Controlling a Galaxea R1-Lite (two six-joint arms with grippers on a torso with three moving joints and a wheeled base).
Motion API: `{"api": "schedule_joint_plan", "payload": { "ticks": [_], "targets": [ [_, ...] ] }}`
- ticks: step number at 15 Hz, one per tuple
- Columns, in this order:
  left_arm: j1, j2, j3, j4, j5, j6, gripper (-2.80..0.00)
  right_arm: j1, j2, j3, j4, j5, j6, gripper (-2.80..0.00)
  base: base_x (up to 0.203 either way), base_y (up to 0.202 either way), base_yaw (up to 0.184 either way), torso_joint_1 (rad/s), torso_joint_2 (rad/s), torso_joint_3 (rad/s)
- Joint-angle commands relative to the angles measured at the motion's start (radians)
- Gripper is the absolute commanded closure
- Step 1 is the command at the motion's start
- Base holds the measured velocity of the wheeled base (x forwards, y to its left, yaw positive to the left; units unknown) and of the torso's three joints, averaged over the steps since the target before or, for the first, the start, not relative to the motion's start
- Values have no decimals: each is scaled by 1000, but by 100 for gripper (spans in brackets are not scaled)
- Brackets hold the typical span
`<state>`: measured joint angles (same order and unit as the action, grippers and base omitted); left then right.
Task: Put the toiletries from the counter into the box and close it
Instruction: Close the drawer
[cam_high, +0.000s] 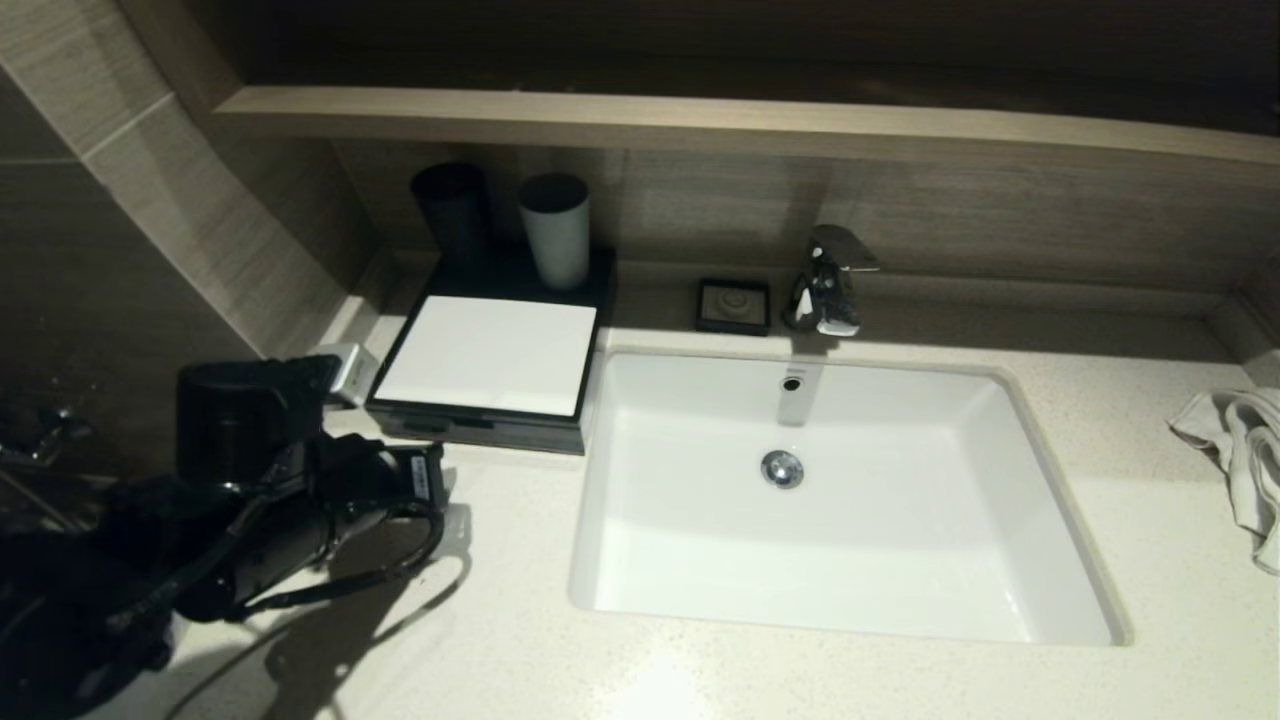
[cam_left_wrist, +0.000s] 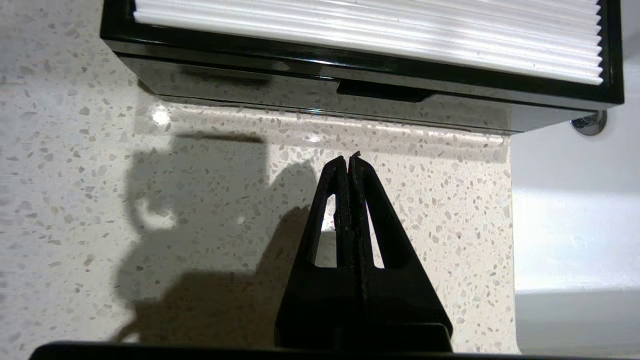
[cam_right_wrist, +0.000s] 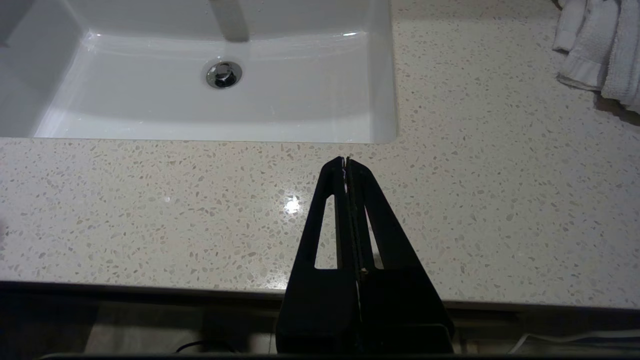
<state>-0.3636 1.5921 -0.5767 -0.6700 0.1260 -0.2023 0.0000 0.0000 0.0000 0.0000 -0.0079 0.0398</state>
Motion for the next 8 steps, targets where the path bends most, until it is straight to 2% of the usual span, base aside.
{"api": "schedule_joint_plan", "payload": {
  "ticks": [1,8],
  "targets": [
    [1,-58,26,-3,2,28,0,0,2,0,0,0,2,0,0,0,0,0,0,0],
    [21,-222,85,33,12,74,0,0,2,0,0,0,2,0,0,0,0,0,0,0]
  ]
}}
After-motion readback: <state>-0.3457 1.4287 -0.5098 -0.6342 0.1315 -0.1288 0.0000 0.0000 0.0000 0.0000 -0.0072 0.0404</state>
